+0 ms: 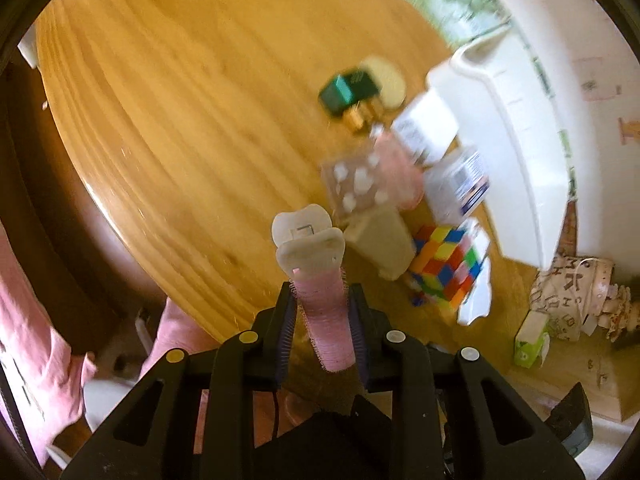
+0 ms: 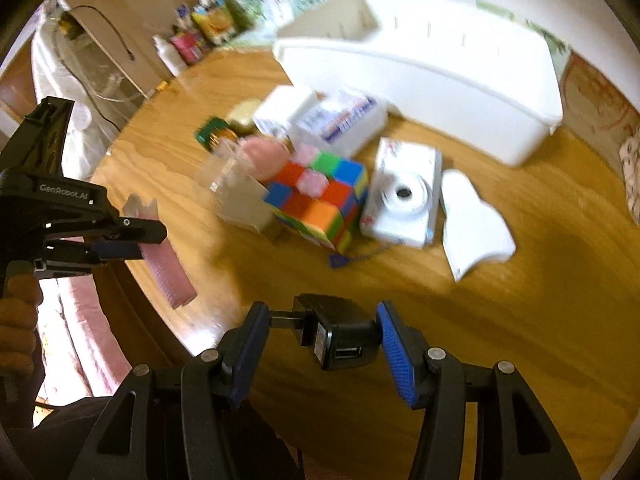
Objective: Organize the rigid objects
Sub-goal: 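Carry the pink tube into the white bin and open the left tool while the right holds the charger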
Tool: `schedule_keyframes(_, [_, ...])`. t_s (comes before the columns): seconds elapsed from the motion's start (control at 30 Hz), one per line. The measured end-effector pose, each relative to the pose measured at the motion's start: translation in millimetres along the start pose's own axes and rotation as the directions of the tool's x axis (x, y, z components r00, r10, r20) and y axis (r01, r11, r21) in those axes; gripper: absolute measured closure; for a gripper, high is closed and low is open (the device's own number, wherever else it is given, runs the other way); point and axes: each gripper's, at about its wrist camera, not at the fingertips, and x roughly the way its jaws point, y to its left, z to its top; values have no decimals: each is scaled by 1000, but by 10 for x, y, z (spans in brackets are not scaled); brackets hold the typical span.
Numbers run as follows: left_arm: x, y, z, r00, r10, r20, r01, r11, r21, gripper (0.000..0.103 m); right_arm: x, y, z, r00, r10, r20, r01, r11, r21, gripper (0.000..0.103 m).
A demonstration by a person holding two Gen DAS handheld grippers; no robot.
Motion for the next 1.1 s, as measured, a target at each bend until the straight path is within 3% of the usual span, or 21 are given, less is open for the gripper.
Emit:
schedule_keyframes(0.17, [-319,-110,51,991,6,131,-14,998,63,76,-232,87,112,995,24,96,-21,999,-31,47])
schedule_keyframes(0.27, [-526,-226,67,973,3,231,-36,990,139,76,-391,100,175,986,31,161,-23,999,-48,47])
schedule_keyframes(0.43, [-795,-544,106,923,-33,383,-81,957,279,76,-612,92,302,957,27,289,-8,998,-66,47])
schedule_keyframes(0.57, [-920,-769,167,888,-119,445,-62,926,371,76,-785,60,399,916,2,401,31,997,-76,47])
schedule_keyframes(0.7, [-985,-967,226,844,-191,501,-43,907,418,75,-906,5,487,862,-29,507,79,994,-76,48])
schedule_keyframes(0.73, [-997,-1019,238,836,-208,507,-37,902,431,75,-920,-6,504,849,-35,527,90,993,-78,63])
schedule_keyframes(0.77, [-997,-1090,274,825,-235,514,-28,891,452,75,-941,-24,524,831,-40,555,102,992,-80,69])
schedule_keyframes(0.83, [-1003,-1197,306,811,-260,525,-34,873,486,75,-967,-81,580,802,-48,596,108,992,-65,71])
schedule_keyframes(0.9, [-994,-1305,326,796,-279,537,-49,855,517,75,-964,-131,631,787,-56,615,108,993,-48,71])
schedule_keyframes(0.97, [-966,-1409,366,786,-296,543,-56,841,539,75,-901,-192,720,787,-76,612,121,992,-32,71])
schedule_keyframes(1.1, [-833,-1643,506,796,-299,526,-87,803,589,75,-769,-337,857,814,-102,572,114,993,15,71])
